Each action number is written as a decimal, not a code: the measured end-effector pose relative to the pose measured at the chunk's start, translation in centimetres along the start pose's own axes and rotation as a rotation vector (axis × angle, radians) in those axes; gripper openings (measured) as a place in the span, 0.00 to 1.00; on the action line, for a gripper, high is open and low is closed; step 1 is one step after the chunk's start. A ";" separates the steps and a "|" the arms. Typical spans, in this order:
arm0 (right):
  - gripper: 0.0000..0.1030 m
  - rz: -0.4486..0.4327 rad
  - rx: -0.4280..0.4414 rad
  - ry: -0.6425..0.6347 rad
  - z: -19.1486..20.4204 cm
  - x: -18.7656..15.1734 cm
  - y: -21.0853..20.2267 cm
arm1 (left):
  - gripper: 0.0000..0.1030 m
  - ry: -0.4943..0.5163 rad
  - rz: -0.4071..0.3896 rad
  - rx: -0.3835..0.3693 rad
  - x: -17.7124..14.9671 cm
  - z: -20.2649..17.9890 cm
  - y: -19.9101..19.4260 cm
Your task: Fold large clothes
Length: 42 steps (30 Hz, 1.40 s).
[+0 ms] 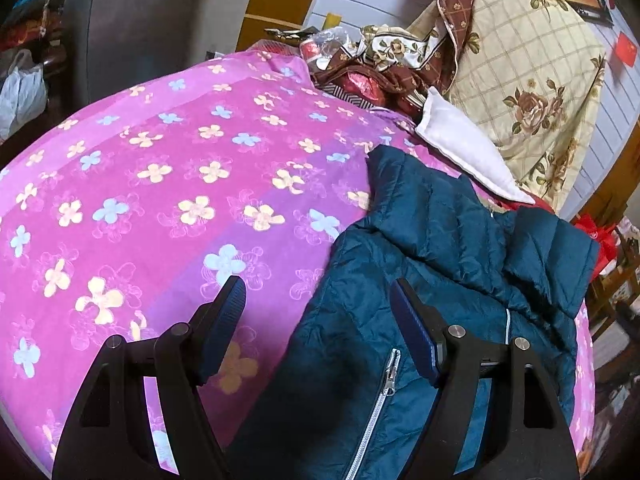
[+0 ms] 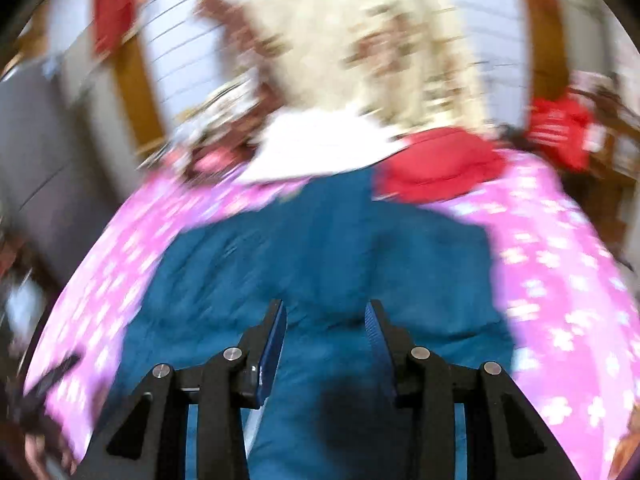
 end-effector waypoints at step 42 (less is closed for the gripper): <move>0.18 0.209 -0.193 -0.749 23.2 0.0 22.7 | 0.73 -0.051 0.062 0.056 0.1 3.2 3.2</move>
Point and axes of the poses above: each gripper's, at about its wrist camera, not at the fingertips, and y roughly the way its jaws point, z to its left, x to its top, the point moved 10 cm from there along y, roughly the way its jaws point, and after that the axes turned 10 degrees about -y, right-handed, at the moved point
